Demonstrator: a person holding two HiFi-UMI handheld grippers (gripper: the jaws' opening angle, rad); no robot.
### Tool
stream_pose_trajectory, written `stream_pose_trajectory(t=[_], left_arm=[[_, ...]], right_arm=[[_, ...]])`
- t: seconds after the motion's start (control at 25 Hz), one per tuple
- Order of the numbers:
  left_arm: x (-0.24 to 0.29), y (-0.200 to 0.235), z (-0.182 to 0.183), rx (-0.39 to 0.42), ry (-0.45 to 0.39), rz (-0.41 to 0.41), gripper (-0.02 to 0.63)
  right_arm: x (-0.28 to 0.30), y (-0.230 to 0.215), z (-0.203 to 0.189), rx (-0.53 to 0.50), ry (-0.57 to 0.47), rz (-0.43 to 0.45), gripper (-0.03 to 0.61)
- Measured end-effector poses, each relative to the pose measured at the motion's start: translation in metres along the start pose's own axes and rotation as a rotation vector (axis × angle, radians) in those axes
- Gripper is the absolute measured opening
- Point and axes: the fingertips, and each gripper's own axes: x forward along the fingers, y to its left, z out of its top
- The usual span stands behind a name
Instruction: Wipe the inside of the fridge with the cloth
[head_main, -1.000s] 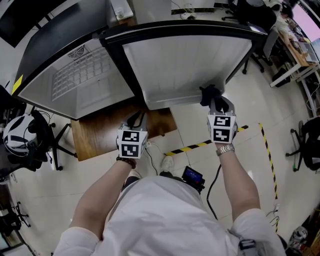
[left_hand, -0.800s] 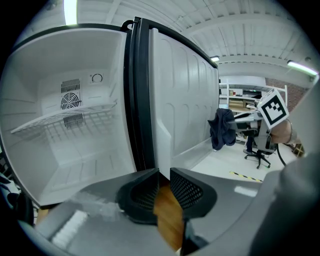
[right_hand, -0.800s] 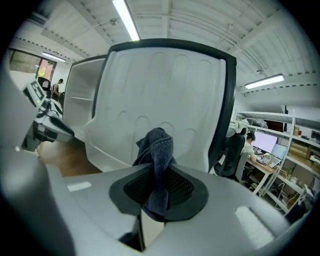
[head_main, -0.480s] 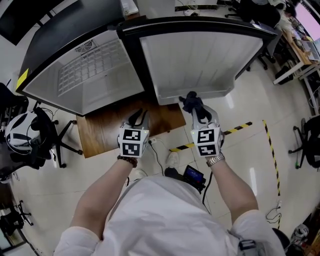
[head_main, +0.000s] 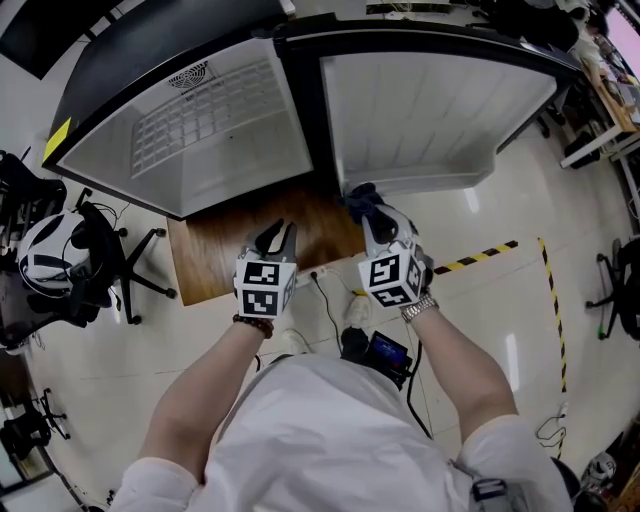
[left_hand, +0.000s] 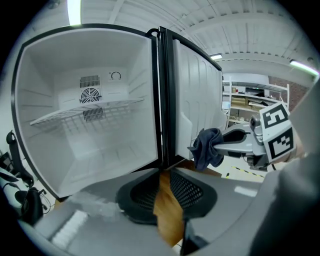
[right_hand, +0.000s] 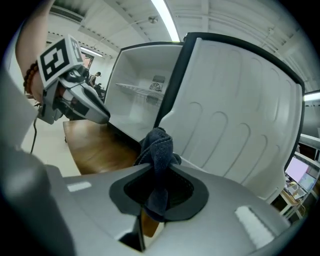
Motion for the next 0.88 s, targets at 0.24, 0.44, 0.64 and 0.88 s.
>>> stream_pose_trajectory(t=[0.24, 0.44, 0.64, 0.88], left_arm=[[-0.007, 0.015, -0.011, -0.012, 0.013, 0.020, 0.075], [-0.012, 0.019, -0.017, -0.011, 0.024, 0.028, 0.074], [-0.013, 0.022, -0.024, -0.015, 0.041, 0.041, 0.074], [-0.009, 0.021, -0.026, -0.021, 0.053, 0.048, 0.075]], right_arm=[[0.006, 0.016, 0.004, -0.014, -0.001, 0.016, 0.055], [0.020, 0.000, 0.004, -0.051, 0.006, -0.023, 0.055], [0.043, -0.011, -0.008, -0.097, 0.053, -0.037, 0.055], [0.058, -0.011, -0.009, -0.118, 0.061, -0.045, 0.055]])
